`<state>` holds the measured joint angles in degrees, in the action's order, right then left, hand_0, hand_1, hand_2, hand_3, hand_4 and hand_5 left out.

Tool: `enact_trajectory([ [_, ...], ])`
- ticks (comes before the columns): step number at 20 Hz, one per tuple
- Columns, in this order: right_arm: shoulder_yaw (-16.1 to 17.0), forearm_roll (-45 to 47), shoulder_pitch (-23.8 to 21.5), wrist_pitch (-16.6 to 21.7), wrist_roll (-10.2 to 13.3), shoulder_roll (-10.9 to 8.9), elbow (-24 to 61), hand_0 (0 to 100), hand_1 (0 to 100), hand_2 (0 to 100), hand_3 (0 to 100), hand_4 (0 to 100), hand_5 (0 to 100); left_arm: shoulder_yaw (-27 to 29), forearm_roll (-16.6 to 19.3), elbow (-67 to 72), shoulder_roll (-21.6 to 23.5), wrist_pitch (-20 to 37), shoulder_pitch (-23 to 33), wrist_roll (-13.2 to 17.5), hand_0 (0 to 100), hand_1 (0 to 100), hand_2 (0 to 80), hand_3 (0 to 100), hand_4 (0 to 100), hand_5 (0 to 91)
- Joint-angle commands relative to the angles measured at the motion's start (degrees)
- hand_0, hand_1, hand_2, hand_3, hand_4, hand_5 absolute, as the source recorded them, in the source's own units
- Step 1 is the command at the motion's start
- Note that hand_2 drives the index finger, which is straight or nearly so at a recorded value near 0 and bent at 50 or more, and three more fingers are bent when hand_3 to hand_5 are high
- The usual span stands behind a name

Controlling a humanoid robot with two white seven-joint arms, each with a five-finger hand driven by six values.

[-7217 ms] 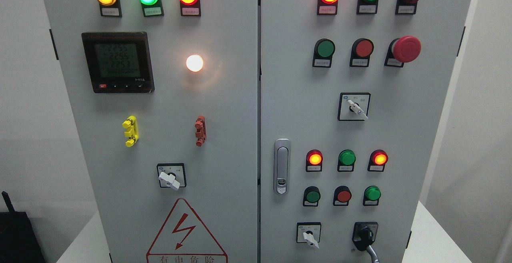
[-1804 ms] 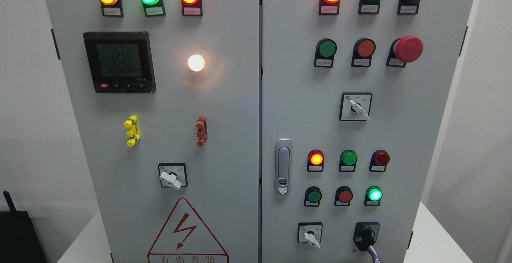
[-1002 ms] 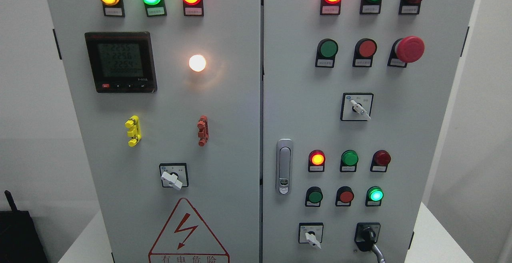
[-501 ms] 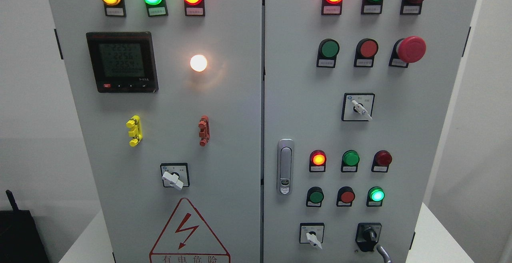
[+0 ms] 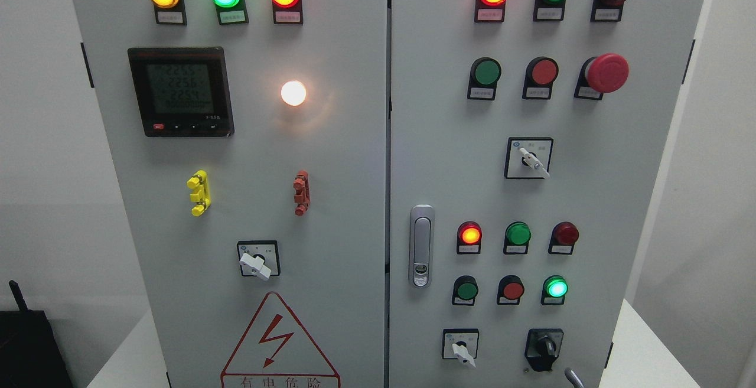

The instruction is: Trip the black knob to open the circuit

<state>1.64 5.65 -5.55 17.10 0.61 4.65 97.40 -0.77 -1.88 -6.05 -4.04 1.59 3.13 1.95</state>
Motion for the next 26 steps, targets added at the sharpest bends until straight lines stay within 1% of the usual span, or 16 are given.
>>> enact_trajectory([
  [1,-0.2,0.2,-0.4,0.7,-0.1,0.27,2.6,100,84,0,98,92,93,0.1,-0.1,0.0,-0.1,0.1,-0.1,0.0,12,39,0.0,0,0,0.0],
  [4,-0.2,0.6,-1.7,0.9,0.1,0.36,3.1,100,79,0,97,90,94,0.1,-0.1,0.0,-0.1,0.1,-0.2,0.0,12,39,0.0,0,0,0.0],
  [7,-0.7,2.5,-3.8,1.1,0.9,0.36,5.1,95,61,0,90,83,87,0.1,-0.1,0.0,-0.1,0.1,-0.2,0.0,12,39,0.0,0,0,0.0],
  [9,-0.7,2.8,-5.2,1.2,0.9,0.27,5.9,77,46,0,82,77,79,0.1,-0.1,0.0,-0.1,0.1,-0.2,0.0,12,39,0.0,0,0,0.0],
  [10,-0.7,2.8,-5.5,1.3,0.9,0.27,6.0,74,44,0,81,76,78,0.1,-0.1,0.0,-0.1,0.1,-0.2,0.0,12,39,0.0,0,0,0.0],
  [12,-0.8,3.1,-6.1,1.4,0.9,0.36,6.3,52,37,0,72,64,69,0.1,-0.1,0.0,-0.1,0.1,-0.2,0.0,12,39,0.0,0,0,0.0],
  [13,-0.9,3.6,-6.5,1.5,0.9,0.36,6.9,46,36,0,69,60,65,0.1,-0.1,0.0,-0.1,0.1,-0.2,0.0,12,39,0.0,0,0,0.0],
  [14,-1.3,4.0,-7.0,1.5,0.9,0.27,7.3,37,32,0,60,52,55,0.1,-0.1,0.0,-0.1,0.1,-0.1,0.0,12,39,0.0,0,0,0.0],
  [15,-1.6,4.5,-7.5,1.5,0.8,0.27,7.8,34,31,0,59,52,54,0.1,-0.1,0.0,-0.1,0.1,-0.1,0.0,12,39,0.0,0,0,0.0],
  [17,-1.9,4.8,-8.2,1.5,0.7,0.18,8.2,21,25,0,42,35,40,0.1,-0.1,0.0,-0.1,0.1,-0.2,0.0,12,39,0.0,0,0,0.0],
  [18,-2.3,5.0,-8.7,1.5,0.6,0.18,8.4,19,25,0,39,31,37,0.1,-0.1,0.0,-0.1,0.1,-0.1,0.0,12,39,0.0,0,0,0.0],
  [20,-2.6,5.3,-9.9,1.5,0.4,0.1,8.8,14,14,0,21,12,13,0.1,-0.1,0.0,-0.1,0.1,-0.1,0.0,12,39,0.0,0,0,0.0],
  [21,-2.7,5.3,-10.4,1.6,0.2,0.01,8.9,13,13,0,20,10,10,0.1,-0.1,0.0,-0.1,0.1,-0.1,0.0,12,39,0.0,0,0,0.0],
  [22,-2.8,5.3,-10.5,1.5,0.1,0.01,9.1,10,9,0,13,3,1,0.1,-0.1,0.0,-0.1,0.1,-0.1,0.0,12,39,0.0,0,0,0.0],
  [23,-3.1,5.2,-10.7,1.6,0.0,0.01,9.1,9,6,0,8,0,0,0.1,-0.1,0.0,-0.1,0.1,-0.1,0.0,12,39,0.0,0,0,0.0],
  [26,-3.5,5.2,-10.8,2.0,-0.1,-0.08,9.2,6,2,0,0,0,0,0.1,-0.1,0.0,-0.1,0.1,-0.1,0.0,12,39,0.0,0,0,0.0],
])
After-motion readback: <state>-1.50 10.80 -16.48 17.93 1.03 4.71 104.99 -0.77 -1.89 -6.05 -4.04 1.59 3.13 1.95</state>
